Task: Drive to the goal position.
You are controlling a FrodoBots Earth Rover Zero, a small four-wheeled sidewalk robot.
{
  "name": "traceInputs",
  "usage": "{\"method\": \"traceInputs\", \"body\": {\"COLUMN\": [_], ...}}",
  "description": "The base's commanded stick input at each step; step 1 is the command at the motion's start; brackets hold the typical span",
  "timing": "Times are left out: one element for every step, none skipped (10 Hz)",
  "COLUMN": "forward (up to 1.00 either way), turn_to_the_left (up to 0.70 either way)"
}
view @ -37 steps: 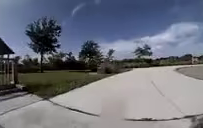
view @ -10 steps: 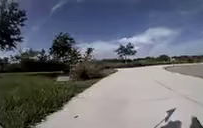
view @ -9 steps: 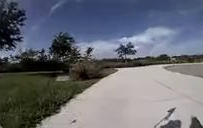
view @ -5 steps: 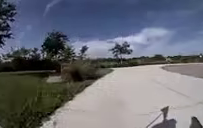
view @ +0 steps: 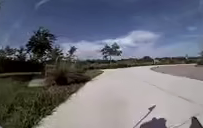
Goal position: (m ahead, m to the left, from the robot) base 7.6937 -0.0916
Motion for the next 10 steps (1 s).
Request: {"method": "traceInputs", "body": {"forward": [0.85, 0.85, 0.85, 0.85, 0.85, 0.85, 0.85, 0.85, 0.85, 0.85], "turn_to_the_left": [0.00, 0.00, 0.00, 0.00, 0.00, 0.00, 0.00, 0.00, 0.00, 0.00]}}
